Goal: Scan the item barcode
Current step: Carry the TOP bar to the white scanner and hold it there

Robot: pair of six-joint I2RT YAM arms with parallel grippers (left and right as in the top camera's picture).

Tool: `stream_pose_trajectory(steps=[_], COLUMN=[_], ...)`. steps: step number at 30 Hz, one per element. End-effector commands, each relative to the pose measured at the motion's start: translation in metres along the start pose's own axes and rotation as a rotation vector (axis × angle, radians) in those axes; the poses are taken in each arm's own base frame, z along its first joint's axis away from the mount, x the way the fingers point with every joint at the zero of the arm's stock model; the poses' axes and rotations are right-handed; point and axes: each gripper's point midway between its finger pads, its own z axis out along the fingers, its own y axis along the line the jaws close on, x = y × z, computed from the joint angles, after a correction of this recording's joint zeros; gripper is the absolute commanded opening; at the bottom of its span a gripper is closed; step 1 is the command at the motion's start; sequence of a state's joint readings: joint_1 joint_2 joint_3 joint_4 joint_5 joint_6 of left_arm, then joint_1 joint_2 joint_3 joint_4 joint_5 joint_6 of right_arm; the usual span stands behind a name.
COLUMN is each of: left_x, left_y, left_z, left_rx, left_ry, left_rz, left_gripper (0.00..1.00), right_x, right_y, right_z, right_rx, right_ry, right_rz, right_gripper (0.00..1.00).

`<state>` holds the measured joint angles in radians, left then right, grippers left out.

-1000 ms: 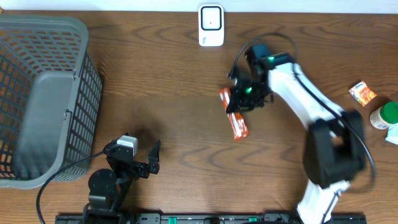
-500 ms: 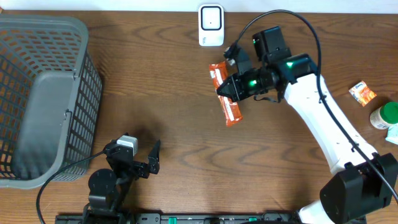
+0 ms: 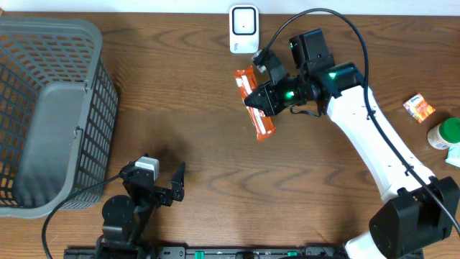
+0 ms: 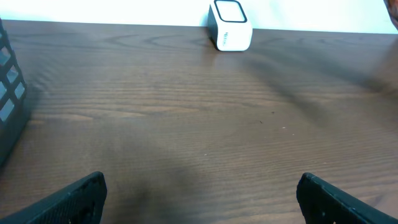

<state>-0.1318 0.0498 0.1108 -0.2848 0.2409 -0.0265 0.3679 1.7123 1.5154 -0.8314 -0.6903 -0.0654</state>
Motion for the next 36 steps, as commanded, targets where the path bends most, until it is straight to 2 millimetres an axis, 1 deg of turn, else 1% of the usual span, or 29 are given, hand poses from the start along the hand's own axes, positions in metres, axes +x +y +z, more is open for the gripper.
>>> stream_pose_trajectory(steps=[1,3,5,6,7,8,10,12,14,15,17,19,23,25,29,31,32,36], left_x=[0.012,0.012,0.012,0.012,0.012,0.012,0.012,0.012,0.012,0.012,0.012,0.012,0.012,0.012,0.012,0.012,0.012,0.012], left_y=[0.000,0.000,0.000,0.000,0.000,0.000,0.000,0.000,0.000,0.000,0.000,0.000,0.000,0.000,0.000,0.000,0.000,0.000], left_z=[0.002,0.002,0.002,0.002,0.002,0.002,0.002,0.002,0.002,0.002,0.002,0.002,0.002,0.002,0.002,0.002,0.002,0.002], left_rx=[0.004,0.004,0.004,0.004,0.004,0.004,0.004,0.004,0.004,0.004,0.004,0.004,0.004,0.004,0.004,0.004,0.004,0.004], left_ry=[0.034,0.034,0.034,0.034,0.034,0.034,0.034,0.034,0.034,0.034,0.034,0.034,0.034,0.034,0.034,0.034,0.034,0.034], left_rz=[-0.012,-0.012,-0.012,-0.012,-0.012,-0.012,-0.012,-0.012,-0.012,-0.012,-0.012,-0.012,-0.012,-0.012,-0.012,-0.012,-0.012,-0.011], left_gripper=[0.98,0.98,0.98,0.98,0.98,0.98,0.98,0.98,0.98,0.98,0.98,0.98,0.98,0.98,0.98,0.98,0.98,0.98], right_x=[-0.022,-0.034,-0.047,-0.055,-0.067,-0.076,-0.094,-0.114,-0.131,-0.149,-0.165,-0.176,-0.200,-0.206,-0.210,-0.214,-0.221,-0.236], right_y=[0.036,0.041,0.040,0.031,0.014,0.001,-0.021,-0.036,-0.048,-0.067,-0.090,-0.102,-0.114,-0.118,-0.127,-0.133,-0.141,-0.158], right_z=[-0.018,-0.029,-0.040,-0.044,-0.048,-0.051,-0.055,-0.054,-0.049,-0.045,-0.045,-0.042,-0.026,-0.020,-0.006,0.004,0.011,0.028], right_rx=[-0.102,-0.082,0.002,0.102,0.268,0.394,0.598,0.734,0.805,0.897,1.018,1.086,1.152,1.176,1.203,1.193,1.184,1.161], right_ry=[-0.103,-0.156,-0.212,-0.238,-0.268,-0.290,-0.327,-0.373,-0.421,-0.477,-0.547,-0.600,-0.737,-0.808,-0.908,-0.918,-0.928,-0.952], right_rz=[-0.188,-0.236,-0.286,-0.308,-0.328,-0.353,-0.400,-0.449,-0.475,-0.488,-0.484,-0.502,-0.601,-0.634,-0.662,-0.686,-0.701,-0.726], right_gripper=[0.01,0.01,0.01,0.01,0.02,0.01,0.02,0.02,0.02,0.01,0.02,0.02,0.02,0.02,0.01,0.01,0.01,0.02])
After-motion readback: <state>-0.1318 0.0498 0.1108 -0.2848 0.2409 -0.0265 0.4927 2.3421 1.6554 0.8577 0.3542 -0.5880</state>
